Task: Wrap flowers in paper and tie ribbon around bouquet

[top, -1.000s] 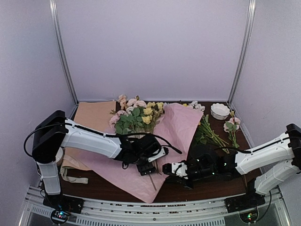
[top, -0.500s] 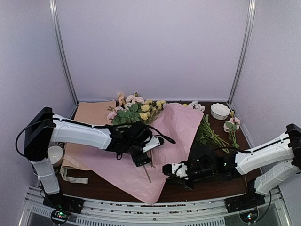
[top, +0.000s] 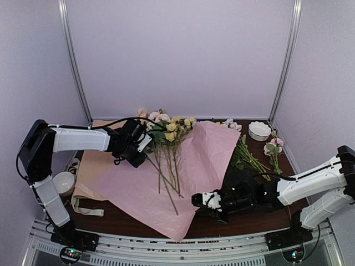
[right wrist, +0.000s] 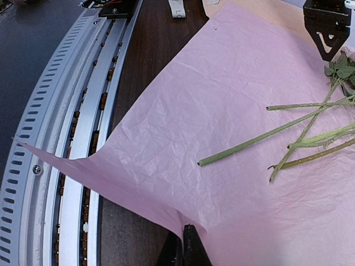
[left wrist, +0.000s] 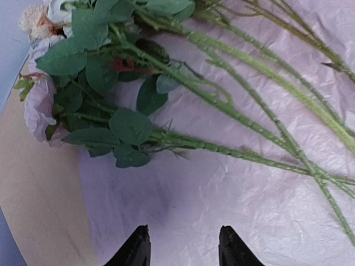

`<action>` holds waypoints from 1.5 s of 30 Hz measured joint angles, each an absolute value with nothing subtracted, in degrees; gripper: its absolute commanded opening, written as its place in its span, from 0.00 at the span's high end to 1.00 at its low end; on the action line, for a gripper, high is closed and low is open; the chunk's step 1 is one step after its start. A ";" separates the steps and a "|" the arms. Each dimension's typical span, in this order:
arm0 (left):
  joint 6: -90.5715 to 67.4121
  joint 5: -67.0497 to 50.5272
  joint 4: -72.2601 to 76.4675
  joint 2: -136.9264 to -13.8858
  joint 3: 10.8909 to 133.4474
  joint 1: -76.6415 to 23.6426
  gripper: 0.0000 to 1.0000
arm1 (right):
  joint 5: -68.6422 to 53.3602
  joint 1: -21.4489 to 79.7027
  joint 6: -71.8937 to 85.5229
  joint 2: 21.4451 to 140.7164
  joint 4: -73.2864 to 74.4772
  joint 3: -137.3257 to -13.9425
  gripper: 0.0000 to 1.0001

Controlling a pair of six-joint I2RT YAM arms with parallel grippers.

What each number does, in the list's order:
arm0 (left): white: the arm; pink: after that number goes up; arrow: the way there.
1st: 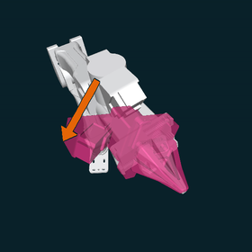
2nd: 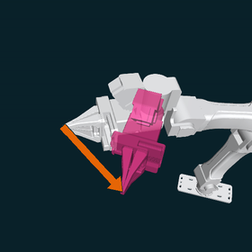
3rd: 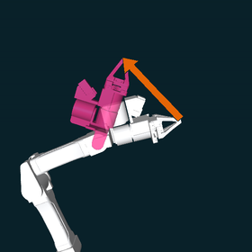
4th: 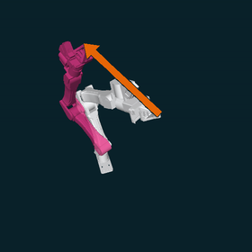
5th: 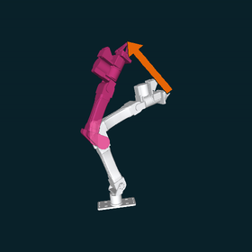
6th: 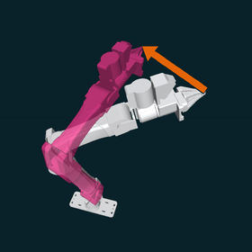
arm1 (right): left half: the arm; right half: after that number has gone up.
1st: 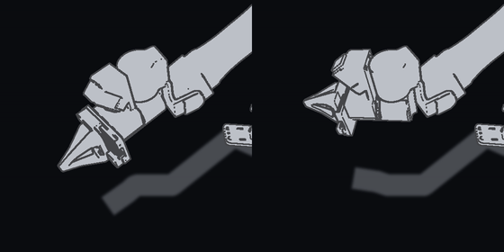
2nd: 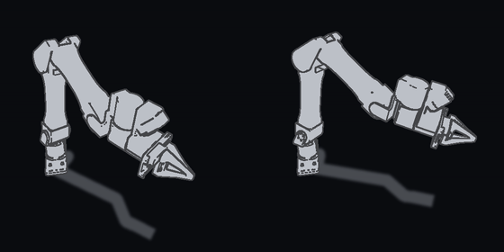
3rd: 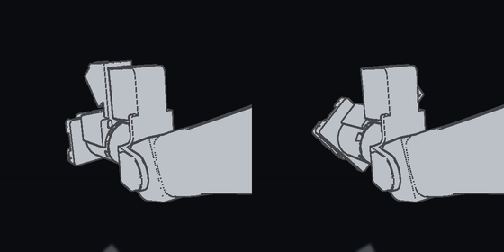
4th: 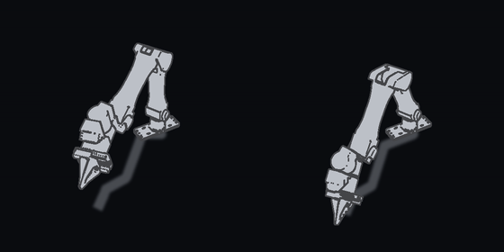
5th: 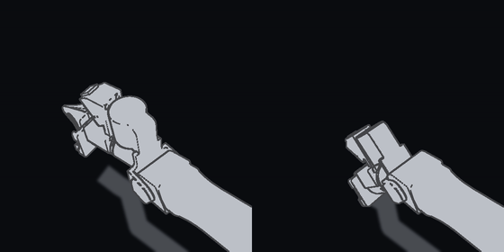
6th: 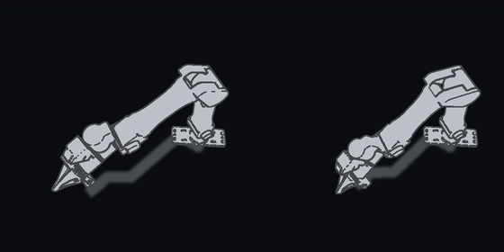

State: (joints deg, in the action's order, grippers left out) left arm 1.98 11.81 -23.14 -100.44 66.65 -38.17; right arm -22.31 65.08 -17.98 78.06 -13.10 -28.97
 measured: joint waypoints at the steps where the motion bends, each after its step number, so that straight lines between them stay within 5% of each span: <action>1: 1.54 12.27 -23.66 -101.32 66.65 -37.17 0.56 | -22.35 65.08 -17.98 78.15 -13.10 -28.99 1.00; 21: 4.91 10.20 -24.67 -122.96 86.43 -35.57 0.55 | -24.29 65.84 -15.92 80.07 -13.52 -29.61 1.00; 28: 6.76 8.73 -26.06 -123.96 88.79 -35.57 0.44 | -24.84 66.39 -14.66 81.34 -12.97 -30.98 1.00; 31: 7.57 7.84 -24.47 -119.24 82.74 -35.57 0.34 | -25.15 66.41 -14.09 81.34 -12.60 -31.44 1.00; 37: 10.26 7.46 -21.76 -97.80 67.48 -39.03 0.31 | -25.50 66.32 -11.22 81.47 -11.99 -32.25 1.00; 45: 12.08 4.93 -15.70 -76.73 48.58 -63.86 0.27 | -25.69 63.86 -4.05 81.95 -13.56 -32.62 1.00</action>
State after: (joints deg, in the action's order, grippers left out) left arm 12.08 4.93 -15.70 -76.73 48.58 -63.86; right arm -25.69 63.86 -4.05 81.95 -13.56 -32.62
